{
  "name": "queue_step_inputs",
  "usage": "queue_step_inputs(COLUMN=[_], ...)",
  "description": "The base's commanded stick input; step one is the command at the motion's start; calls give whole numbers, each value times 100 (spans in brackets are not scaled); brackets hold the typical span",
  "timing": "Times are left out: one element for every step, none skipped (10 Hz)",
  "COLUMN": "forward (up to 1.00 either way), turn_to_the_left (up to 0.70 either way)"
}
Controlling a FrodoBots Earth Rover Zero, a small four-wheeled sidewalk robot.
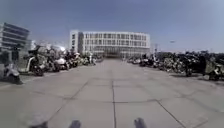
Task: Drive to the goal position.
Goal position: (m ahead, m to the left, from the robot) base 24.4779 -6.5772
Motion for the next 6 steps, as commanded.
queue_step_inputs(forward=[100, 100, 100, 100, 100, 100], turn_to_the_left=[0, 0, 0, 0, 0, 0])
